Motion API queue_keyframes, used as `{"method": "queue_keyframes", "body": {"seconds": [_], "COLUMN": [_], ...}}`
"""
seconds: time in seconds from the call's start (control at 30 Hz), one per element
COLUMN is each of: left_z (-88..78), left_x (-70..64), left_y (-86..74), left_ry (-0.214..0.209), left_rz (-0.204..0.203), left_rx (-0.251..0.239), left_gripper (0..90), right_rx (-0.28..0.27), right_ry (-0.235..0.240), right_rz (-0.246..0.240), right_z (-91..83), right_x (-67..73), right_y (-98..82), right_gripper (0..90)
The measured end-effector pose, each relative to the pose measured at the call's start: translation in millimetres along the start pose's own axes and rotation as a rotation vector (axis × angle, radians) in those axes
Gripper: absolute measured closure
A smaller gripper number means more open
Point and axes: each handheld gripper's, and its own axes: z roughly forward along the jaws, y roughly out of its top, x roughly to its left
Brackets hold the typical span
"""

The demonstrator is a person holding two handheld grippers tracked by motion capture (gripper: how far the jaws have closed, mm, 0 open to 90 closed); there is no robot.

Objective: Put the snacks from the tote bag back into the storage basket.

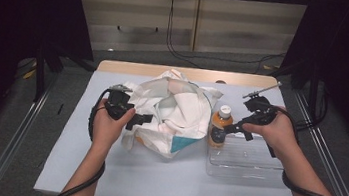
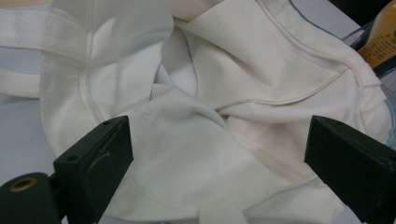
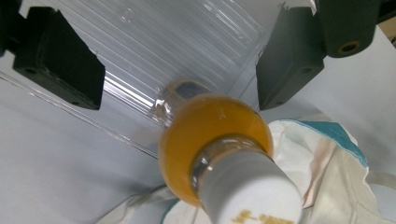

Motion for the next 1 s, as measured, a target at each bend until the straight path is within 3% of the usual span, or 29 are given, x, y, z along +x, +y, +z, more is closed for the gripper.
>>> {"method": "queue_keyframes", "body": {"seconds": [0.77, 1.0], "left_z": [3.5, 3.2], "left_x": [-1.1, -3.4], "left_y": [0.5, 0.5], "left_ry": [0.001, -0.003], "left_rz": [0.013, 0.011], "left_rx": [0.010, 0.009], "left_gripper": [7.6, 7.3], "right_rx": [-0.016, -0.013], "right_ry": [-0.011, -0.025], "right_rz": [0.024, -0.012], "right_z": [-7.4, -3.8], "right_x": [-15.1, -17.7], "right_y": [-37.2, -49.2], "right_gripper": [15.6, 14.2]}}
